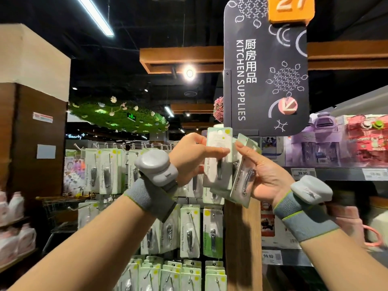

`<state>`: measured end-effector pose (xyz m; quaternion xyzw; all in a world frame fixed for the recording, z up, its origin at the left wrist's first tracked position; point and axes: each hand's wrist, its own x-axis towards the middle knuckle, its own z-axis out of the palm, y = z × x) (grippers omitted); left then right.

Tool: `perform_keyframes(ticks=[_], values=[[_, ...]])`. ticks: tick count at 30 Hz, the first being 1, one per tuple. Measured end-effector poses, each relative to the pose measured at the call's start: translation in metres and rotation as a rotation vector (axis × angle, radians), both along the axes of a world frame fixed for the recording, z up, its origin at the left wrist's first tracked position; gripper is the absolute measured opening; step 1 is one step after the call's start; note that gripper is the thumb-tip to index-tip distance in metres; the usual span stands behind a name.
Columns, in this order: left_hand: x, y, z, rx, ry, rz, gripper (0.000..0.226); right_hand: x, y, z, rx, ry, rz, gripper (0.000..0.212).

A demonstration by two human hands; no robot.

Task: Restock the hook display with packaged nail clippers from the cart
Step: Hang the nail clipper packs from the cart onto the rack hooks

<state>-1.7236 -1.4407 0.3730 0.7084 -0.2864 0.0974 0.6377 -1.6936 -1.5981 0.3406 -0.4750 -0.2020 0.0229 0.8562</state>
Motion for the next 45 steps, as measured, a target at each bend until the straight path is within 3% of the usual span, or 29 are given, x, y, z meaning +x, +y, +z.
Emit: perform_keyframes(ticks=[3, 8, 10, 14, 16, 24, 29, 33, 45], values=[[-0.003, 0.012, -0.003, -0.070, 0.027, 0.012, 0.015, 0.001, 0.008, -0.002, 0.011, -0.008, 0.017, 0.046], [-0.003, 0.036, -0.005, -0.094, -0.027, -0.036, 0.071, 0.003, 0.031, -0.001, 0.037, 0.001, -0.041, 0.057], [-0.004, 0.052, -0.001, -0.092, -0.070, -0.036, 0.078, 0.004, 0.042, 0.001, 0.034, -0.003, -0.056, 0.044], [-0.007, 0.097, 0.011, -0.151, -0.131, -0.011, 0.067, 0.002, 0.064, 0.008, 0.022, -0.007, -0.129, 0.001], [-0.005, 0.129, 0.018, -0.191, -0.138, 0.026, 0.063, 0.004, 0.082, 0.009, 0.014, -0.014, -0.169, 0.006], [0.034, 0.221, 0.012, -0.038, -0.246, 0.267, 0.057, 0.010, 0.146, 0.005, 0.041, 0.000, -0.221, 0.013], [0.063, 0.238, 0.002, -0.125, -0.191, 0.311, 0.042, 0.016, 0.176, 0.006, 0.033, -0.005, -0.283, 0.026], [0.074, 0.245, 0.007, -0.186, -0.182, 0.350, 0.024, 0.020, 0.192, 0.012, -0.006, -0.040, -0.319, 0.013], [0.077, 0.225, 0.009, 0.130, -0.336, 0.349, 0.012, 0.026, 0.189, 0.011, -0.127, -0.144, -0.399, 0.010]])
